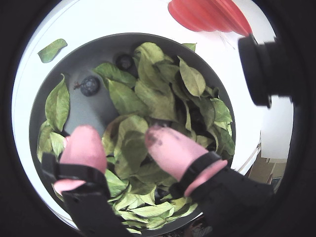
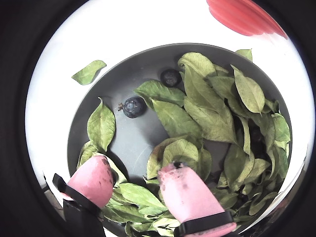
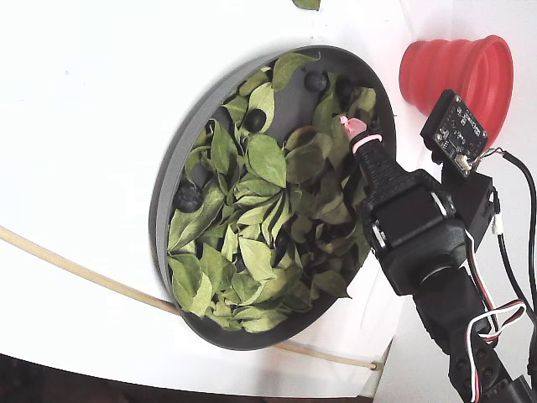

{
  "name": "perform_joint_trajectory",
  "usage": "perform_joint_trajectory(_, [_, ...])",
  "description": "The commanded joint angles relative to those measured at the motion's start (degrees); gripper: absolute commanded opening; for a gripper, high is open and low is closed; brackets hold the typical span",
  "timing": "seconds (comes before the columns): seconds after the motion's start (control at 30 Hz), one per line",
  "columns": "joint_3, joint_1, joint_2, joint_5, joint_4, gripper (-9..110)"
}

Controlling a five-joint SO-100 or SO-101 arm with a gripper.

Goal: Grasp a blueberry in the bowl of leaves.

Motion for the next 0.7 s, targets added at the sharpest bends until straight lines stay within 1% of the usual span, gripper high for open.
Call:
perform_joint_trajectory(0.0, [23.82,-5.80,26.10,1.41,13.97,17])
perform_joint_trajectory(0.67, [22.94,-5.80,24.43,1.05,12.57,16])
